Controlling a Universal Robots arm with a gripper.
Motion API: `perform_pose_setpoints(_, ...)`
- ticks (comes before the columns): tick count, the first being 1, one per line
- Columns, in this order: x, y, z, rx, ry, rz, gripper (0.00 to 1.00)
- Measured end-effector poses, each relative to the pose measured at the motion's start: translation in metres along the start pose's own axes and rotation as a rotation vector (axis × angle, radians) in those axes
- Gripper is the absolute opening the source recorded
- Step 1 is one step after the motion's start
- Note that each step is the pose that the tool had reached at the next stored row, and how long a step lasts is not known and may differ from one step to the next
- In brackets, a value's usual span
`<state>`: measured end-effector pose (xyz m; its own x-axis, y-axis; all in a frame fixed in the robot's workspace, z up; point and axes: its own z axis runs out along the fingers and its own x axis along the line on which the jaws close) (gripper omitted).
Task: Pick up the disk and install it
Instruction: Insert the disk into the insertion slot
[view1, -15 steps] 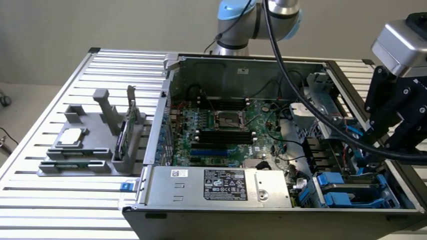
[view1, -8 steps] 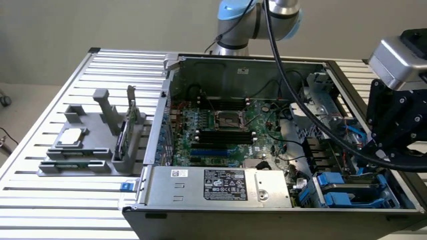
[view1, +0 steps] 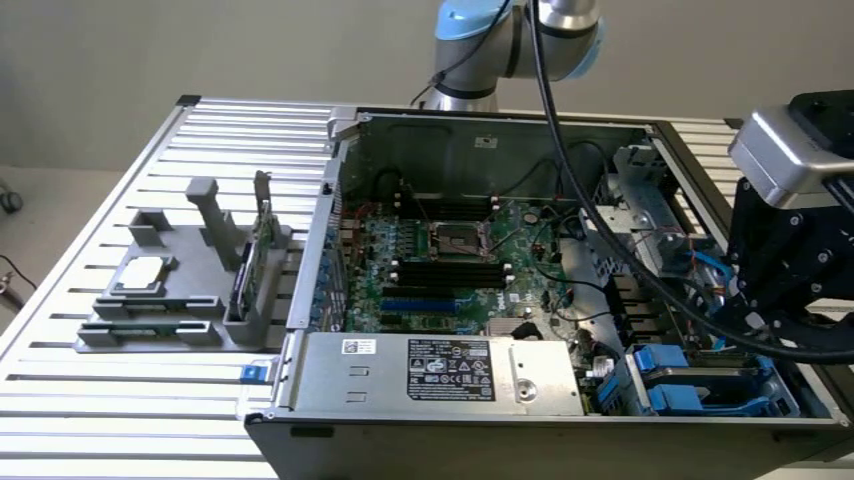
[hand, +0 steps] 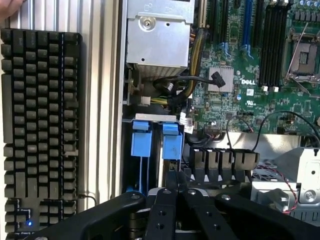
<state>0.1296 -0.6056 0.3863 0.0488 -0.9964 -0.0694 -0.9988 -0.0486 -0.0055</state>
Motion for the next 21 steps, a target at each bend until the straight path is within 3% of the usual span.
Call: perform_pose_setpoints(21, 0.003, -0.0104, 0.0381, -0.0001, 0.0, -0.002, 0.11)
